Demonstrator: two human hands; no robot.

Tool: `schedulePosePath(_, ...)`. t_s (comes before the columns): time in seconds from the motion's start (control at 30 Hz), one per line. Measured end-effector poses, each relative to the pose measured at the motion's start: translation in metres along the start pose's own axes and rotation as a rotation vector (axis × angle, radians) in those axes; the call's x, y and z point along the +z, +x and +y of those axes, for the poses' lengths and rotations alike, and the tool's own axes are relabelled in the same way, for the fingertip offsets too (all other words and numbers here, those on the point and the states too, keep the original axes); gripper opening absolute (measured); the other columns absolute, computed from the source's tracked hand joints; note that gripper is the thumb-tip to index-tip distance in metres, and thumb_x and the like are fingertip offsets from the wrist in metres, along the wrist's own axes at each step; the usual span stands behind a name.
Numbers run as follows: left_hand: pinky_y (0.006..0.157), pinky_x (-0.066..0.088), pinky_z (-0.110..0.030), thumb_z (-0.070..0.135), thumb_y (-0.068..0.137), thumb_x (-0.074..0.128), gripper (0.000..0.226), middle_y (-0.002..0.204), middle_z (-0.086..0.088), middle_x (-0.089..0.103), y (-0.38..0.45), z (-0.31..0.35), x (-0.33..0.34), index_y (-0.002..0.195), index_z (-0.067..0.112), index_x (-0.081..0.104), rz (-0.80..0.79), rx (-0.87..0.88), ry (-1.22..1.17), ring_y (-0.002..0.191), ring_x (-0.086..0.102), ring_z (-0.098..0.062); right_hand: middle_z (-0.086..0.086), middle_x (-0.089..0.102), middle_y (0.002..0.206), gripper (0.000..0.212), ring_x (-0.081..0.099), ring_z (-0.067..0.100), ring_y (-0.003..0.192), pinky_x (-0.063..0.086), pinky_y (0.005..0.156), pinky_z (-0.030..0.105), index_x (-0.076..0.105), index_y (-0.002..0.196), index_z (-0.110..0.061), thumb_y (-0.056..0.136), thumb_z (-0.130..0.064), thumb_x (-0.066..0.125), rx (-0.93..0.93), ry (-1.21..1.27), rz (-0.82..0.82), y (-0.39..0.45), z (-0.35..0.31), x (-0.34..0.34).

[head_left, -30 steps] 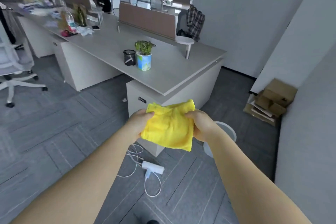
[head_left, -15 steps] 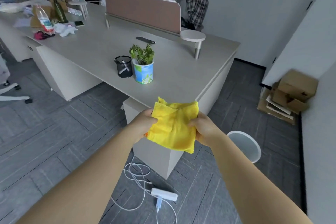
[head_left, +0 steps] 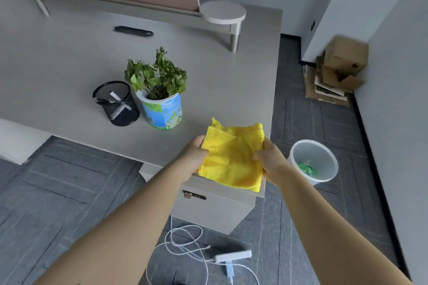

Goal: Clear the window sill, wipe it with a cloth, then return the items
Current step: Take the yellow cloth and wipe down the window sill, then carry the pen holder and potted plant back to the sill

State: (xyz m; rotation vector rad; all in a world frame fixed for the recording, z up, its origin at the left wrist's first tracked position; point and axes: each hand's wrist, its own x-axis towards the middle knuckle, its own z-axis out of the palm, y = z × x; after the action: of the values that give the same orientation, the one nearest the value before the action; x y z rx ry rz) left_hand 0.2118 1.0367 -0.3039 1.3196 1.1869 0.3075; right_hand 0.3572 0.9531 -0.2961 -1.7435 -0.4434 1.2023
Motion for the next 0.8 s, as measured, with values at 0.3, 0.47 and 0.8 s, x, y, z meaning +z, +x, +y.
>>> schedulePosePath(0.3,0.075,0.044,-0.032,-0.001,0.082,0.045,0.041,0.114,-0.016,0.057,0.058,-0.018,-0.014,0.122,0.007,0.046,0.009,-0.007,0.152,0.100,0.053,-0.029,0.009,0.055,0.095,0.048,0.052,0.024,0.080,0.043,0.063,0.027,0.048,0.127,-0.005,0.081,0.008,0.041,0.032,-0.243,0.186,0.049,0.015,0.015)
schedulePosePath(0.47,0.097,0.042,-0.043,0.006,0.083,0.052,0.030,0.122,-0.021,0.058,0.045,-0.017,-0.037,0.113,0.002,0.055,0.181,0.009,0.138,0.114,0.053,-0.037,0.019,0.044,0.136,0.055,0.041,0.036,0.124,0.038,0.098,0.038,0.040,0.136,-0.007,0.082,-0.007,0.054,-0.130,-0.539,0.353,0.043,0.004,0.027)
schedulePosePath(0.8,0.091,0.039,-0.029,0.012,0.080,0.061,0.028,0.118,-0.019,0.060,0.007,-0.032,-0.127,0.106,0.001,0.057,0.478,0.102,-0.052,0.101,0.055,-0.023,0.016,0.041,0.139,0.079,0.040,0.024,0.127,0.031,0.111,0.035,0.036,0.136,-0.003,0.070,-0.013,0.077,-0.369,-0.452,0.024,0.043,-0.019,0.138)
